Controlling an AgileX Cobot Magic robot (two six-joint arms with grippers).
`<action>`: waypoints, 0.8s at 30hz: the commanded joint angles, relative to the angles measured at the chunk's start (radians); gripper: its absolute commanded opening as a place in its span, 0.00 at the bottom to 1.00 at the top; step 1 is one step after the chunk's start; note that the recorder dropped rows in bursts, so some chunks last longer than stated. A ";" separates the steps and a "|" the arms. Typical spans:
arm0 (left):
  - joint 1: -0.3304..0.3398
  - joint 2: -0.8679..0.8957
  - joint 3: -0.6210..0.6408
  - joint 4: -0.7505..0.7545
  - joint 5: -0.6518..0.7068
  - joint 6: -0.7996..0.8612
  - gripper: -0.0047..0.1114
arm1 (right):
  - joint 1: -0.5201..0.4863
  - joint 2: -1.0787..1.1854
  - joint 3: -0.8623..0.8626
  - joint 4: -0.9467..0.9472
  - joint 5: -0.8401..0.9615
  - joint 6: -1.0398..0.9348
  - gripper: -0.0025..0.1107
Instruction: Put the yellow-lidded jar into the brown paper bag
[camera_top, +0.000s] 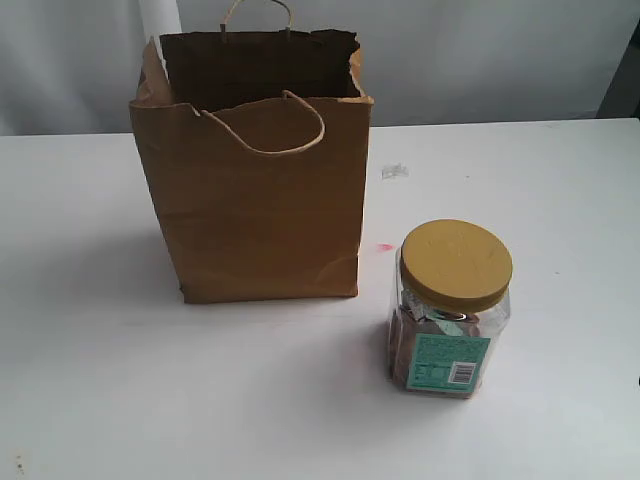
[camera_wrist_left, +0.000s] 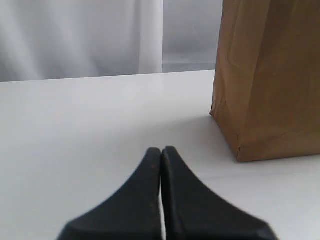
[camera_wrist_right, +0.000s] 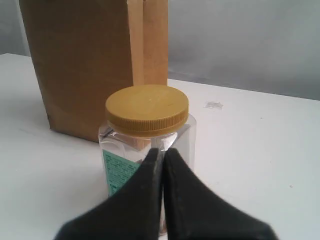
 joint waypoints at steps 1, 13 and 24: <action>-0.005 0.003 -0.002 -0.004 -0.009 -0.004 0.05 | -0.007 -0.003 0.003 0.001 0.001 -0.002 0.02; -0.005 0.003 -0.002 -0.004 -0.009 -0.004 0.05 | -0.007 -0.003 0.003 0.142 -0.355 0.015 0.02; -0.005 0.003 -0.002 -0.004 -0.009 -0.004 0.05 | -0.007 0.057 -0.155 0.306 -0.098 0.010 0.02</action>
